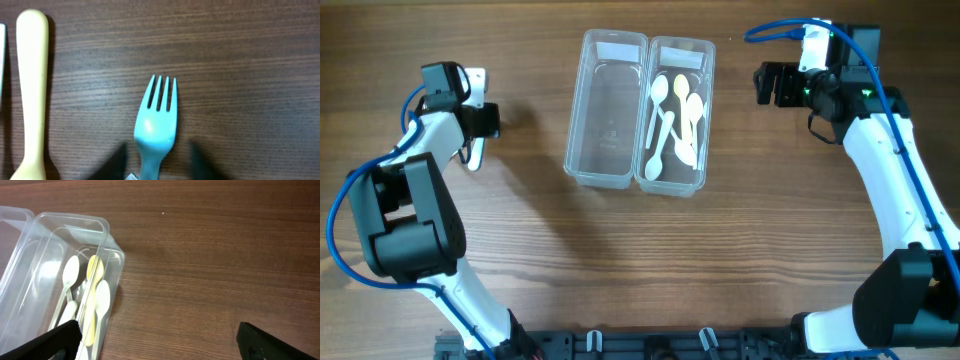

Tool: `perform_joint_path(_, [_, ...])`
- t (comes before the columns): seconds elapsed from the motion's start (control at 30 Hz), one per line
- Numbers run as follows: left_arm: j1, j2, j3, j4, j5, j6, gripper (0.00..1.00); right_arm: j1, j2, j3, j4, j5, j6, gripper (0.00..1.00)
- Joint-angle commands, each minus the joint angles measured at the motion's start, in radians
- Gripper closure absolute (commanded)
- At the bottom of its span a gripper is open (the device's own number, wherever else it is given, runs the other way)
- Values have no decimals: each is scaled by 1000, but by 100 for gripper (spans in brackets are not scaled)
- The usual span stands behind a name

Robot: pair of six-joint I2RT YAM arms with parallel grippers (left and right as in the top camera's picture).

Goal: Pack container

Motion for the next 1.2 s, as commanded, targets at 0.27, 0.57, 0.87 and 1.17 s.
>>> perform_joint_path(0.27, [-1, -23, 3, 54, 10, -78, 0, 0, -11, 2, 4, 9, -12, 0])
perform_joint_path(0.57, [-3, 53, 3, 51, 13, -105, 4, 0, -11, 2, 6, 9, -11, 0])
perform_joint_path(0.87, [-6, 53, 3, 21, 13, -105, 62, 0, -11, 2, 6, 9, -11, 0])
perform_joint_path(1.17, [-6, 5, 3, 31, 12, -108, 92, 0, -11, 2, 6, 9, -11, 0])
